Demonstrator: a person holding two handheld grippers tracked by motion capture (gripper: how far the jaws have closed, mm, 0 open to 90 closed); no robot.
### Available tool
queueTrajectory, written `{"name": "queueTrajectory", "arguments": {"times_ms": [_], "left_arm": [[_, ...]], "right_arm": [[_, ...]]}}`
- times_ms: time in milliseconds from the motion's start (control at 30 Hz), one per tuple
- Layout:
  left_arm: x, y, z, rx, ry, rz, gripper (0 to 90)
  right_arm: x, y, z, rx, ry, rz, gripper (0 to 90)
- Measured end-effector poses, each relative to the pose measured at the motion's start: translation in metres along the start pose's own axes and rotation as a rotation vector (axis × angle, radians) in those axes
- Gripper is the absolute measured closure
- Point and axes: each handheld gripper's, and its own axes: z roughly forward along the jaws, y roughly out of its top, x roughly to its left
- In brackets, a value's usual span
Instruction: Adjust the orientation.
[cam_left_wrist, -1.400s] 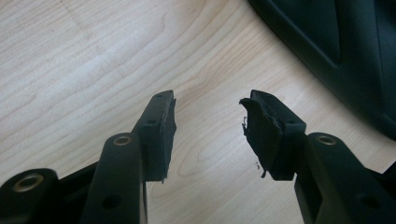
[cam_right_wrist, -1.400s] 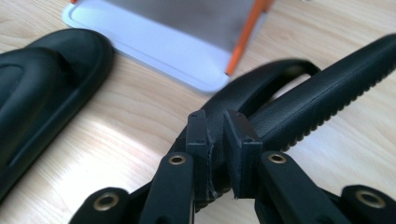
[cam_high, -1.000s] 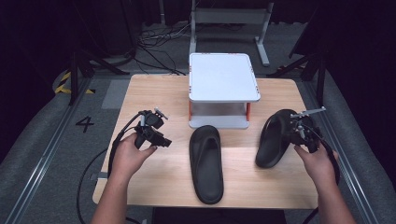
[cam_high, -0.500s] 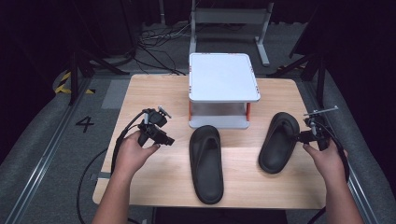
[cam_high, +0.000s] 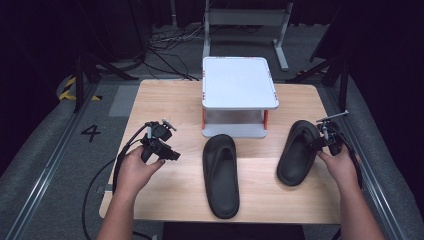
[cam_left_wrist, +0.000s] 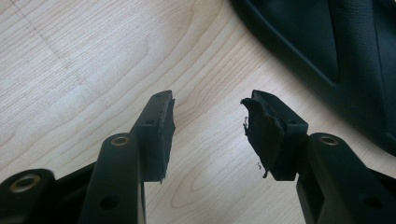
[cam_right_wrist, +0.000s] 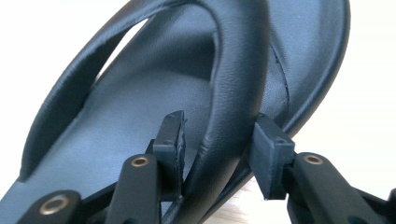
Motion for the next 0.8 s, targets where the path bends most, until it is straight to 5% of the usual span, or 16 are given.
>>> {"name": "queueTrajectory", "arguments": {"times_ms": [433,567,800], "left_arm": [[-0.001,0.01,0.004,0.008,-0.008,0.021,51.0],[-0.002,0.014,0.005,0.006,-0.013,0.031,51.0],[-0.004,0.017,0.007,0.015,-0.016,0.036,51.0]], "right_arm": [[0.022,-0.009,-0.03,-0.081,0.032,0.022,66.7],[0.038,-0.013,-0.04,-0.087,0.026,-0.012,66.8],[0.08,-0.02,-0.049,-0.105,0.1,-0.096,66.9]]}}
